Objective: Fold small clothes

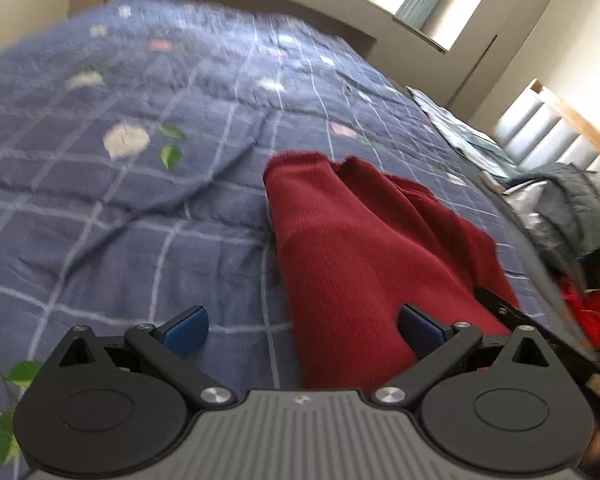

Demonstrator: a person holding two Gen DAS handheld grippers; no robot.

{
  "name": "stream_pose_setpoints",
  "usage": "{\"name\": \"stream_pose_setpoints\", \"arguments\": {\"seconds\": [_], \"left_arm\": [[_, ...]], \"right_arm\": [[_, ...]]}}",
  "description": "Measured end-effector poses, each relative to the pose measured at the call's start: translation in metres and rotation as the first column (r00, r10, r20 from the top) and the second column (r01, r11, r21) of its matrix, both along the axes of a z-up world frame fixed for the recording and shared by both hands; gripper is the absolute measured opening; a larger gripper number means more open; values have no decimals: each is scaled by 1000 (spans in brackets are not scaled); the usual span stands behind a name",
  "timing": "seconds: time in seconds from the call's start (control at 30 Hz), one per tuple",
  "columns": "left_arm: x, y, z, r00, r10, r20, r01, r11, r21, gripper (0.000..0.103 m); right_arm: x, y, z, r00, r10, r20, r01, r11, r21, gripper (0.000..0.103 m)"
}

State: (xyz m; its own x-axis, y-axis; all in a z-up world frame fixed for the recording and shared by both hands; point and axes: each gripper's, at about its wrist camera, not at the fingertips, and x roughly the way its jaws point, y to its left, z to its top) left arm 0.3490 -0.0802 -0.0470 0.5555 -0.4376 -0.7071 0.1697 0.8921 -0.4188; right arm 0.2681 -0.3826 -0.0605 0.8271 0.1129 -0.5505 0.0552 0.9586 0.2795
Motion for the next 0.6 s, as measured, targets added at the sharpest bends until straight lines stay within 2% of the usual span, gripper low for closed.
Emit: {"name": "stream_pose_setpoints", "arguments": {"seconds": [0.07, 0.23, 0.33, 0.5, 0.6], "left_arm": [[5, 4, -3, 999, -9, -33, 8, 999, -38, 102], [11, -8, -4, 997, -62, -56, 60, 997, -44, 101], [11, -18, -2, 995, -84, -52, 82, 996, -37, 96], [9, -24, 4, 994, -94, -53, 93, 995, -29, 81], [8, -26, 8, 994, -97, -49, 96, 995, -18, 77]], "right_arm": [[0, 0, 0, 1000, 0, 1, 0, 1000, 5, 41], [0, -1, 0, 1000, 0, 1, 0, 1000, 1, 41], [0, -1, 0, 1000, 0, 2, 0, 1000, 2, 41], [-1, -1, 0, 1000, 0, 2, 0, 1000, 1, 41], [-1, -1, 0, 1000, 0, 2, 0, 1000, 1, 41]]}}
